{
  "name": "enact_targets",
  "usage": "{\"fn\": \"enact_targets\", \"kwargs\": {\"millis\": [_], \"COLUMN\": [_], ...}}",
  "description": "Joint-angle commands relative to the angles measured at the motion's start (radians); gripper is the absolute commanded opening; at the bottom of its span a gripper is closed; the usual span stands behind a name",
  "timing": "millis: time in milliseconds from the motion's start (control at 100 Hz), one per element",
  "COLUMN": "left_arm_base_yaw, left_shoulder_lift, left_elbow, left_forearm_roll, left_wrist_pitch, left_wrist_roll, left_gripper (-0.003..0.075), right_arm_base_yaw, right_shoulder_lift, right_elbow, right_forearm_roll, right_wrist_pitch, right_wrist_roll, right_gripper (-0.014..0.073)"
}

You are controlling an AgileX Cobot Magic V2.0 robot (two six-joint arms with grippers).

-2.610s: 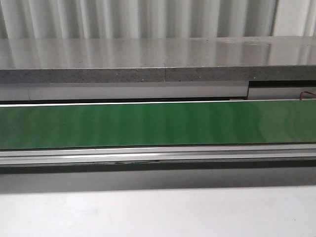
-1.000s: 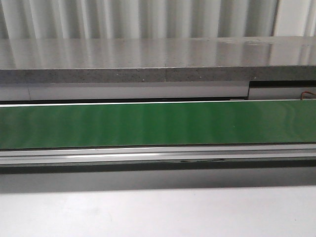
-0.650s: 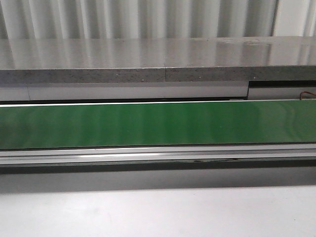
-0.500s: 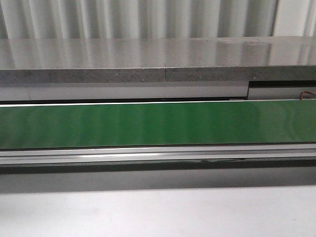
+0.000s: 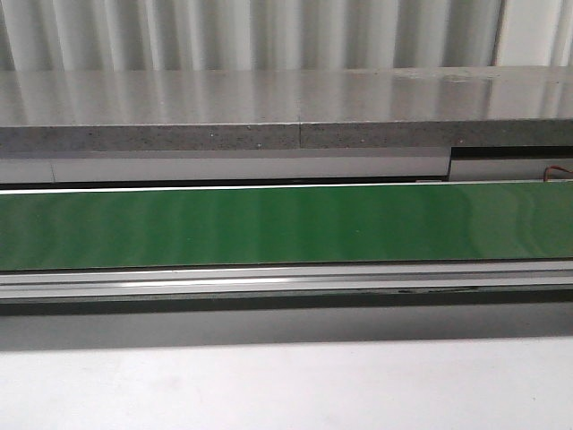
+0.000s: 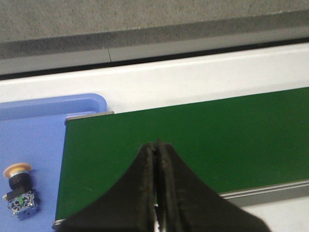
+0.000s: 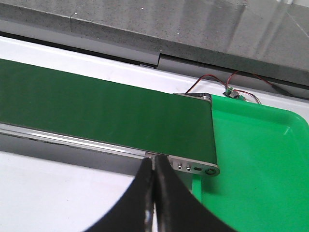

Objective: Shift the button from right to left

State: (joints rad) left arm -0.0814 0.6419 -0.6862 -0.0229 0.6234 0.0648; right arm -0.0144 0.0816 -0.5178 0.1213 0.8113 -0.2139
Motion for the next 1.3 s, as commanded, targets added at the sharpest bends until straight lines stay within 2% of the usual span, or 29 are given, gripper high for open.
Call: {"fn": "enact_targets", "kwargs": {"millis": [0, 630, 730, 920, 1020, 1220, 1290], "left_arm_base_yaw": [-0.01, -0.006, -0.006, -0.002, 0.016, 0.032, 0.032], "left_shoulder_lift": [-0.082, -0.519, -0.584, -0.658, -0.679, -0.677, -0.677], "left_elbow": [0.011, 0.281, 0.345, 0.51, 0.593, 0.733, 0.726], "left_forearm_roll": [-0.015, -0.002, -0.002, -0.002, -0.002, -0.004, -0.004], "left_wrist_pitch": [-0.089, -0.112, -0.175, -0.461, -0.542, -0.602, -0.515], "left_wrist_roll": [-0.007, -0.007, -0.007, -0.007, -0.007, -0.007, -0.007], "left_gripper": [-0.002, -0.002, -0.002, -0.002, -0.002, -0.002, -0.002], "right_arm_base_yaw": [0.0, 0.0, 0.0, 0.0, 0.0, 0.0, 0.0], "right_shoulder_lift": [0.012, 0.012, 0.012, 0.012, 0.012, 0.012, 0.012], "right_elbow": [-0.021, -0.021, -0.021, -0.021, -0.021, -0.021, -0.021], "right_forearm_roll": [-0.002, -0.002, -0.002, -0.002, -0.002, -0.002, -0.002], "right_wrist_pitch": [-0.068, -0.068, -0.068, -0.068, -0.068, -0.068, -0.068], "right_wrist_roll": [-0.008, -0.008, -0.008, -0.008, -0.008, -0.008, -0.008], "right_gripper": [-0.0066, -0.0066, -0.0066, -0.0066, -0.0066, -0.0066, -0.0066]}}
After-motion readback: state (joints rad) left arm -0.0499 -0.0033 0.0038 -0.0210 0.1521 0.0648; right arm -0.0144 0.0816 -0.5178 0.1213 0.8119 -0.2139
